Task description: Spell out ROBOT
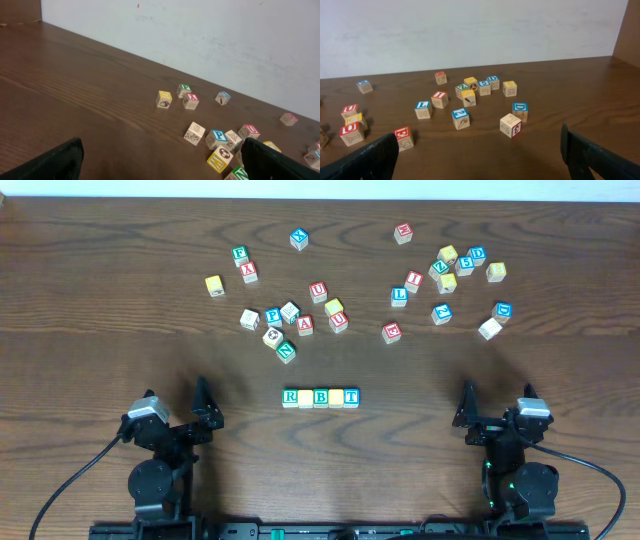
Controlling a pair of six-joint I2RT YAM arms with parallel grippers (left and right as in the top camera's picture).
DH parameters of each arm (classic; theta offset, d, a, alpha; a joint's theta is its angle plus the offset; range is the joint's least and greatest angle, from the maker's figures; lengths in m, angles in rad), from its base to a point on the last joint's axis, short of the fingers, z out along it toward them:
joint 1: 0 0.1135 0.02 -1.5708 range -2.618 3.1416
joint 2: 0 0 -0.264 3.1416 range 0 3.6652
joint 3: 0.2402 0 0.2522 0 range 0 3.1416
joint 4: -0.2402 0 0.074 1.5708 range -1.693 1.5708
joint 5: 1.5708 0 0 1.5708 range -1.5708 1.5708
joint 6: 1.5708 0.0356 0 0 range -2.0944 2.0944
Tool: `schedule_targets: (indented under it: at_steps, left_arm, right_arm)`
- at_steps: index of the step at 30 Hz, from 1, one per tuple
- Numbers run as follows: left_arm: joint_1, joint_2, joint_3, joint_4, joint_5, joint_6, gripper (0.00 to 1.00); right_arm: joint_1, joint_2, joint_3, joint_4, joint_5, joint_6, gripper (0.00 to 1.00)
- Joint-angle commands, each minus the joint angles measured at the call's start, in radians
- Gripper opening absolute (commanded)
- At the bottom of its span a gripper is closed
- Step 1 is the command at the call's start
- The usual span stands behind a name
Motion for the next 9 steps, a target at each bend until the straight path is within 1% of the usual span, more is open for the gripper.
schedule_targets:
  at_steps: [1,9]
  left_arm:
    - [0.006,-0.006,-0.017,-0.039,-0.031,0.009,0.99]
    - [0.006,-0.006,-0.017,-0.039,-0.031,0.009,0.99]
  right_arm:
    - [-0.008,-0.005,-0.001,-0.005,-0.006,0.013,0.99]
    - [-0.008,-0.005,-0.001,-0.005,-0.006,0.012,0.99]
